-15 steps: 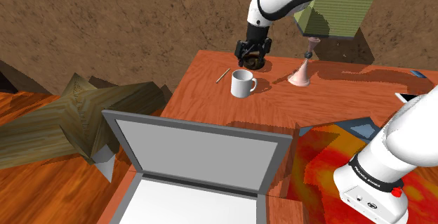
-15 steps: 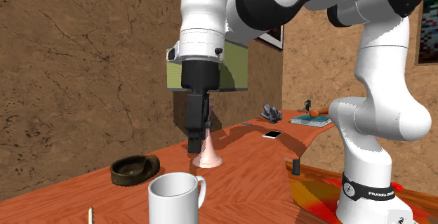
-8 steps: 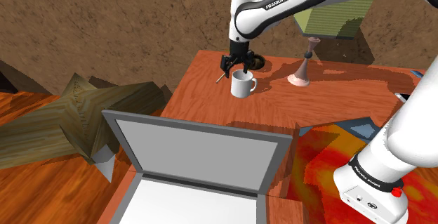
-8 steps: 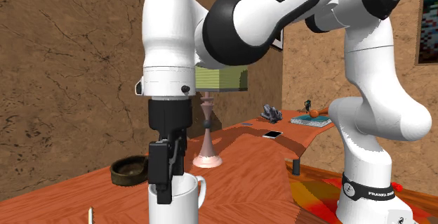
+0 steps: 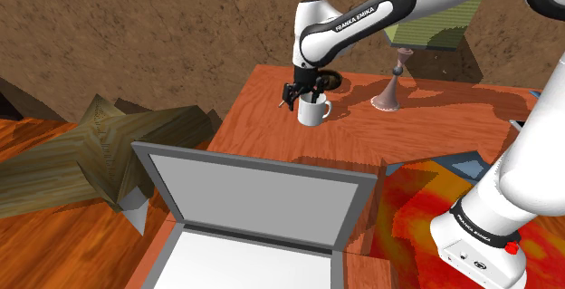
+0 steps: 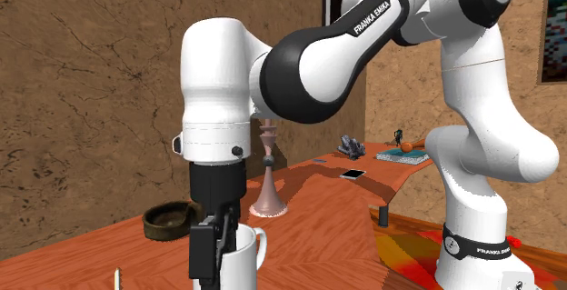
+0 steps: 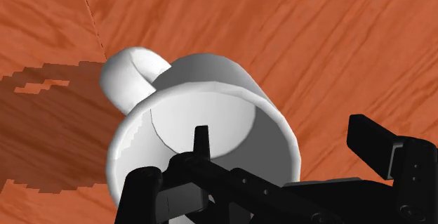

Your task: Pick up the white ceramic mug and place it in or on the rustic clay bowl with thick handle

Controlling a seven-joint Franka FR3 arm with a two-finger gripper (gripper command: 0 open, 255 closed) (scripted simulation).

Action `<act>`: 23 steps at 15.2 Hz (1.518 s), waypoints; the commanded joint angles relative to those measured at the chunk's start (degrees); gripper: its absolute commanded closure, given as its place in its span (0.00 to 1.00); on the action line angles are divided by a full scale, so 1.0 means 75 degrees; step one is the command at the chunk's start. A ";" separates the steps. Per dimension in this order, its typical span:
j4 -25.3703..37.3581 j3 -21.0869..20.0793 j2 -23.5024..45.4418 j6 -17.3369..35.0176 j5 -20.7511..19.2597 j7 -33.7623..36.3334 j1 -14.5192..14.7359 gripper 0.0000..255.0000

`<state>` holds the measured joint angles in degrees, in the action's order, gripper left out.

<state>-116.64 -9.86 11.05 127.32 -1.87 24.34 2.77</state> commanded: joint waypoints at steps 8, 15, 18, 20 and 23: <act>-0.0005 0.0007 0.0044 0.0054 -0.0009 -0.0005 -0.0004 1.00; -0.0002 0.0006 0.0045 0.0051 -0.0009 -0.0004 -0.0004 1.00; 0.0034 0.0003 -0.0009 -0.0037 0.0004 -0.0013 -0.0007 1.00; 0.0119 -0.0002 -0.0112 -0.0223 0.0028 -0.0029 -0.0013 1.00; 0.0257 -0.0009 -0.0256 -0.0504 0.0062 -0.0050 -0.0019 1.00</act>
<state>-115.07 -9.88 9.57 124.34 -1.50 23.95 2.60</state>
